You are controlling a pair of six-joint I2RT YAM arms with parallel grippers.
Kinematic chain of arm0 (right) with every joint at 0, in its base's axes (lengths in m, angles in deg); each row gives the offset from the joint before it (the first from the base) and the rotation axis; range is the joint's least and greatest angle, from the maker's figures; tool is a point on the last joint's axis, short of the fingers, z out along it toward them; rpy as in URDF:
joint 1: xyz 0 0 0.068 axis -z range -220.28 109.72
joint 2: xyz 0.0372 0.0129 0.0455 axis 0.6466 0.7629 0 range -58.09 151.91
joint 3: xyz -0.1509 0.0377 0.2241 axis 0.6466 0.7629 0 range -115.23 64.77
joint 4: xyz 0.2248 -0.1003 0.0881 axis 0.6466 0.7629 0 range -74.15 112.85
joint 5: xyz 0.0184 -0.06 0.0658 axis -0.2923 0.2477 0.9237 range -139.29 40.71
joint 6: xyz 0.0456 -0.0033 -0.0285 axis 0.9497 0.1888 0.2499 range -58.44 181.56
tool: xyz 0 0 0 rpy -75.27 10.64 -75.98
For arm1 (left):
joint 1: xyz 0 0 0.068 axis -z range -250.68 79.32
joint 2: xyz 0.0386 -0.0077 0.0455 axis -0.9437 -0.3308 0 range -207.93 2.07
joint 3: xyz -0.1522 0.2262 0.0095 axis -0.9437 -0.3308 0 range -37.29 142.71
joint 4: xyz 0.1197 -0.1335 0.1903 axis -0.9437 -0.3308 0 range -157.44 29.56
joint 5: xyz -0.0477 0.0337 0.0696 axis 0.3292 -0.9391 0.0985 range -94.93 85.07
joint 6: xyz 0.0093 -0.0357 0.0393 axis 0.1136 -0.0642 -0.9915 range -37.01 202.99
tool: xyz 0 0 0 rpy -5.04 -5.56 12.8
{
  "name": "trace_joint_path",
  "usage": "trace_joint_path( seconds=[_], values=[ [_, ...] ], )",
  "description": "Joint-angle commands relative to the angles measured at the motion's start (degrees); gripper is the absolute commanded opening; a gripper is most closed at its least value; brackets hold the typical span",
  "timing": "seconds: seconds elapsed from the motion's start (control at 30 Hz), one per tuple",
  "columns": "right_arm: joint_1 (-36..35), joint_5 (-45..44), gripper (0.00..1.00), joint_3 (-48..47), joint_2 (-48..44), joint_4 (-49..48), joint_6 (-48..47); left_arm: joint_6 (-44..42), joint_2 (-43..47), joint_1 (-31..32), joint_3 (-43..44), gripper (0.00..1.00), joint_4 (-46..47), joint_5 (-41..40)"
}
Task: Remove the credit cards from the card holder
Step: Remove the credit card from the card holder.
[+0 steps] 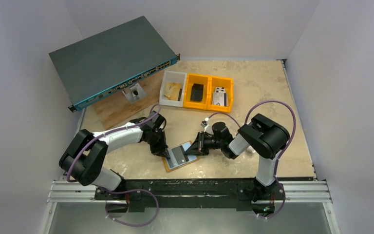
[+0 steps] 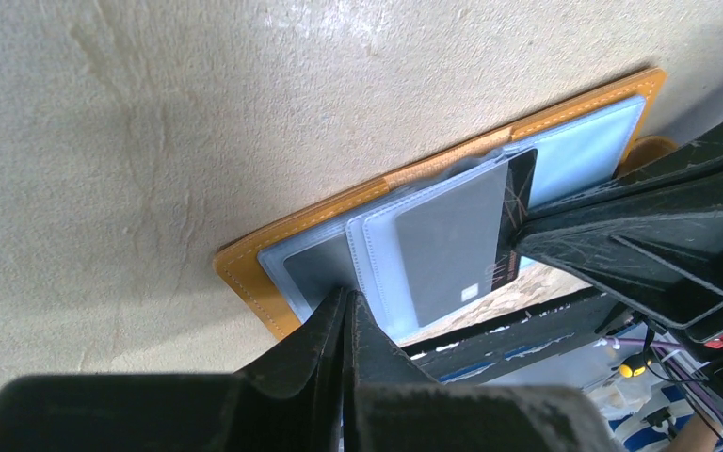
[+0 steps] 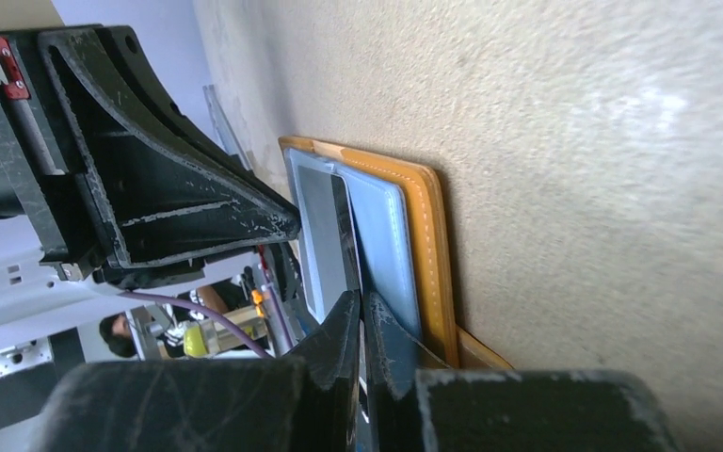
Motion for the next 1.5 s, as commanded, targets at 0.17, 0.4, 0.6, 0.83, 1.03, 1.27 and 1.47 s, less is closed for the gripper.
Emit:
trace_joint_path(
  seconds=[0.17,0.4,0.6,0.83,1.03,1.27,1.47],
  values=[
    [2.2,-5.0,0.00,0.4,-3.4,9.1,-5.1,-2.0,-2.4,-0.7,-2.6,0.00,-3.3,-10.8],
    [2.6,-5.3,0.00,-0.2,-4.2,12.0,-7.2,-3.4,-1.1,-0.8,-1.9,0.00,-3.2,-9.7],
    [2.6,-4.9,0.00,-0.3,-3.6,11.4,-7.2,-5.8,3.7,-0.5,1.6,0.04,-4.3,-7.2],
    [2.7,-5.2,0.00,-0.9,-3.4,11.9,-7.5,-8.3,7.9,1.2,7.7,0.15,-5.5,-3.9],
    [2.5,-5.1,0.00,-1.3,-3.2,12.2,-7.6,-7.6,3.7,2.9,8.7,0.11,-1.7,-0.5],
    [2.6,-4.8,0.06,-1.5,-3.3,12.8,-8.0,-6.6,-3.1,4.6,7.0,0.00,2.1,0.7],
    [2.6,-3.8,0.28,-1.8,-2.9,13.1,-8.5,-5.7,-6.9,4.7,5.6,0.00,2.0,-1.1]
  ],
)
